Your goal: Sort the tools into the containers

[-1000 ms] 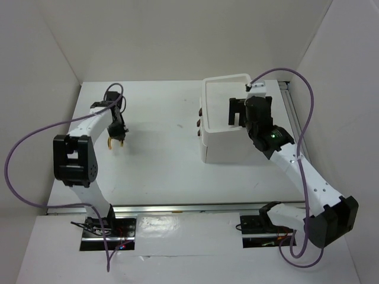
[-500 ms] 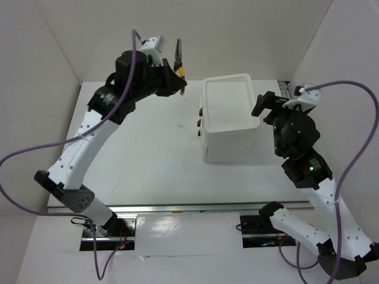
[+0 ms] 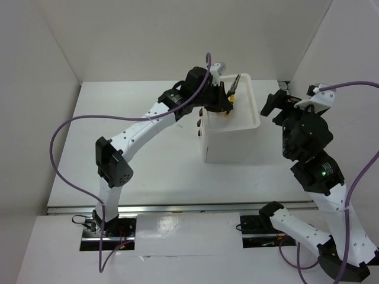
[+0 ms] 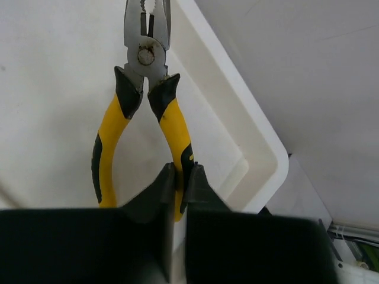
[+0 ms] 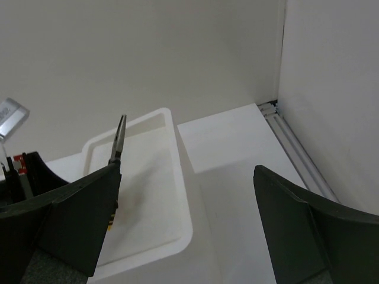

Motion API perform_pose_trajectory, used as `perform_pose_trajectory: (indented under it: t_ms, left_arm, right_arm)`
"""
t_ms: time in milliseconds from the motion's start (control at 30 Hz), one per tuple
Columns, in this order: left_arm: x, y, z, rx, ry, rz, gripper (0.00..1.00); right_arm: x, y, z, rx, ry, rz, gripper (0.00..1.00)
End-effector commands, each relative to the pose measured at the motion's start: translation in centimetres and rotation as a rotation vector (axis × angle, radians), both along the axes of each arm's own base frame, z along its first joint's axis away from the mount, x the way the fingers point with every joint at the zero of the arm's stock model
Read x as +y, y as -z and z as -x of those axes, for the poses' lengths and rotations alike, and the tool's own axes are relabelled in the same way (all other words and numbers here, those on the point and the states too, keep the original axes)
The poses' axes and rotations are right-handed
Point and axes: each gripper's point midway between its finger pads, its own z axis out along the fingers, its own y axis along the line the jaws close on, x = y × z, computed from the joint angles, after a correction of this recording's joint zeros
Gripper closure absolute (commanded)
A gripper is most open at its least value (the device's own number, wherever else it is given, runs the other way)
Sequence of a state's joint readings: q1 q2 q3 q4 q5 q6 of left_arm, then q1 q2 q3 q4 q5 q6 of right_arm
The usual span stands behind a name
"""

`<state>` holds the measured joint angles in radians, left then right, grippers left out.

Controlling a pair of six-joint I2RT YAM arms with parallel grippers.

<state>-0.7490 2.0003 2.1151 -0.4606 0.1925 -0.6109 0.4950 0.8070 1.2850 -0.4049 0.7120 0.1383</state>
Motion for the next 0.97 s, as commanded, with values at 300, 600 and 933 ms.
perform_pose_trajectory:
  t_ms: [300, 600, 933]
  left_arm:
    - [6.0, -5.9, -0.6, -0.098, -0.198, 0.029, 0.00]
    - [31.2, -7.2, 10.0, -0.135, -0.747, -0.266, 0.00]
    - [37.9, -4.6, 15.7, -0.114, -0.858, -0.293, 0.00]
  right_arm:
    - [1.0, 4.1, -2.8, 0.248, 0.040, 0.120, 0.00]
    - [-2.0, 3.5, 1.3, 0.267, 0.111, 0.100, 0.00]
    - [-4.5, 4.2, 4.5, 0.277, 0.170, 0.092, 0.00]
